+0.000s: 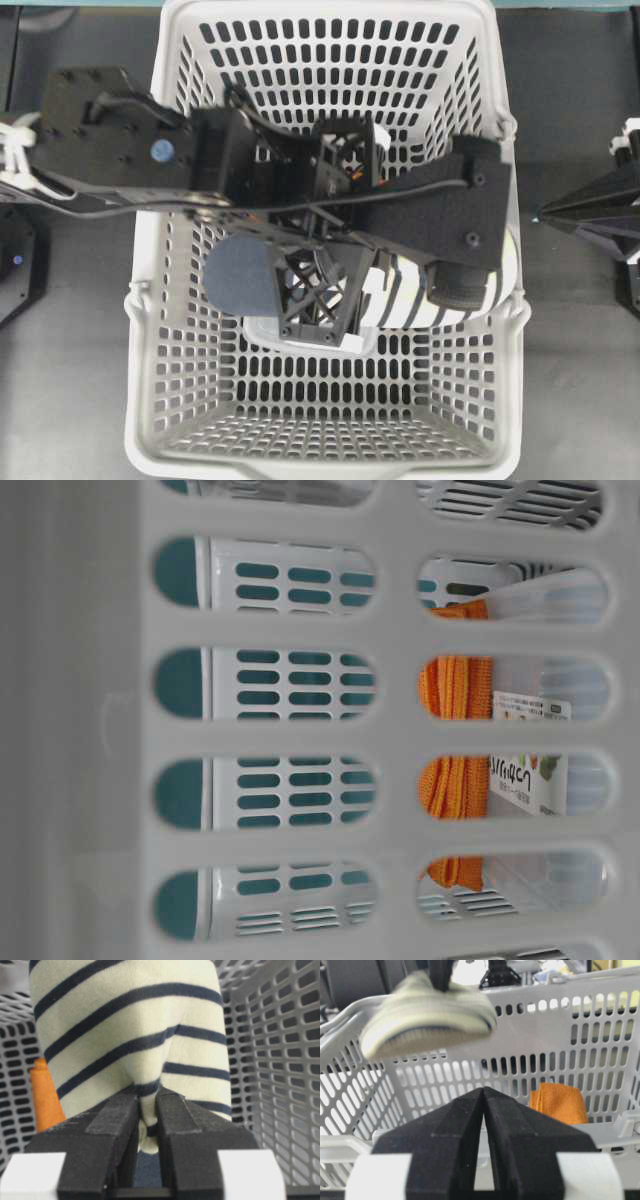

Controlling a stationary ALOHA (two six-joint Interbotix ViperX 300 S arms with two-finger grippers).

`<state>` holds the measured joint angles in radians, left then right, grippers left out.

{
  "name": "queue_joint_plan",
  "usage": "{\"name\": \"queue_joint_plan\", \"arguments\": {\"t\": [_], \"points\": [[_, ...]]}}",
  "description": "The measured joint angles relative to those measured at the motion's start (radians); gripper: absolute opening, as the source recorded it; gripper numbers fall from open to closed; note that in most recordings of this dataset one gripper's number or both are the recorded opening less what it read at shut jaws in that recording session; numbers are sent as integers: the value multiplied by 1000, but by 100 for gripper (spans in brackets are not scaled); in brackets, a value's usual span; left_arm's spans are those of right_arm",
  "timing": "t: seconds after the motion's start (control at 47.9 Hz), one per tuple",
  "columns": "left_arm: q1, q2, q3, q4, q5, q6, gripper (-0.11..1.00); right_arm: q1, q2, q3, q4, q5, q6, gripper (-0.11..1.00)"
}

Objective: Pick up the slipper from the shopping basket with the left arm.
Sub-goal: 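Lift the gripped slipper upward out of the basket with the left gripper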

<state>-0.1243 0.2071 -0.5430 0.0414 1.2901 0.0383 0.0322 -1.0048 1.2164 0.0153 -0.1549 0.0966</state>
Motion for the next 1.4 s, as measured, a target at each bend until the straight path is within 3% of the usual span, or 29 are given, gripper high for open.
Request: {"name": "queue_joint_plan", "arguments": {"t": [0.209, 1.398], "points": [[-2, 34, -63, 0, 52, 0, 9, 2, -5, 0, 0, -2, 0, 0], [0, 34, -66, 2, 133, 0, 9, 0, -11, 0, 0, 0, 0, 0]]}}
